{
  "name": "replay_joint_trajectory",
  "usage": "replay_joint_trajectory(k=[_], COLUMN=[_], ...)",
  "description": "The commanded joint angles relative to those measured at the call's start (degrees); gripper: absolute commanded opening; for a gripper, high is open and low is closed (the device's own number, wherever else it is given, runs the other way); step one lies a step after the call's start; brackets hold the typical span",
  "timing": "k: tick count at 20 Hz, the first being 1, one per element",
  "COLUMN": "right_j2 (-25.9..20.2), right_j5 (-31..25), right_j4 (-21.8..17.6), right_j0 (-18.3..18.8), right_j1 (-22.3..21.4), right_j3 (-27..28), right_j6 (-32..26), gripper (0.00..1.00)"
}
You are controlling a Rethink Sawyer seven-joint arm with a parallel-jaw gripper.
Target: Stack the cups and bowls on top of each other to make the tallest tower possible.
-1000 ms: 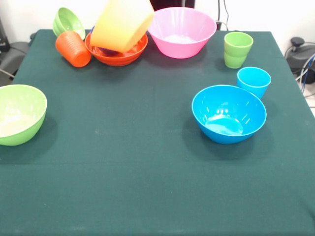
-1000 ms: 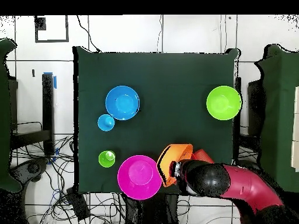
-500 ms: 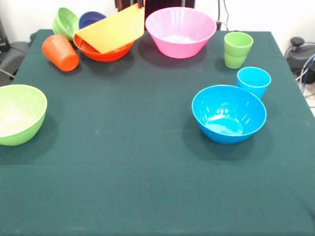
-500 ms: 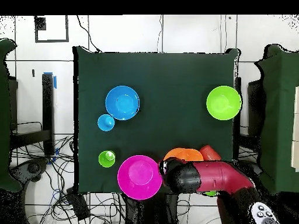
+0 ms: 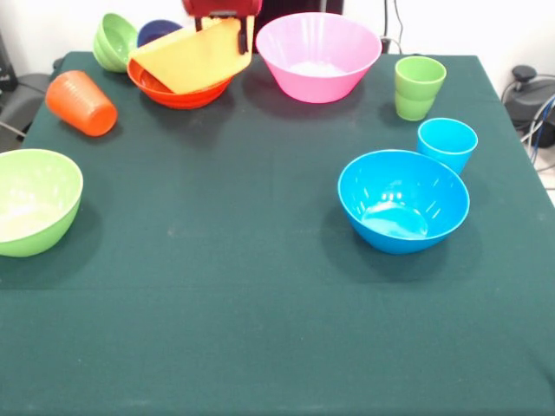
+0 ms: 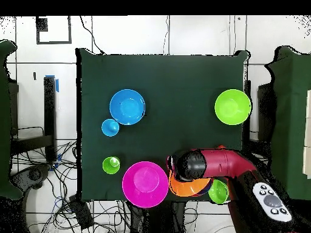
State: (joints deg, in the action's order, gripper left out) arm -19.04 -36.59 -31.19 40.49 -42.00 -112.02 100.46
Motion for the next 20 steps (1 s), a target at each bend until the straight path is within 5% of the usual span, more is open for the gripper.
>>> replay_joint_trajectory(k=[1, 20], right_j2=[0.56, 0.83], right_j5=[-8.17, -5.05], right_j4=[0.42, 0.60], right_j0=[-3.15, -2.57], right_j1=[6.22, 6.33], right_j3=[11.31, 9.49], right_j6=[0.74, 1.92], gripper=[1.00, 1.00])
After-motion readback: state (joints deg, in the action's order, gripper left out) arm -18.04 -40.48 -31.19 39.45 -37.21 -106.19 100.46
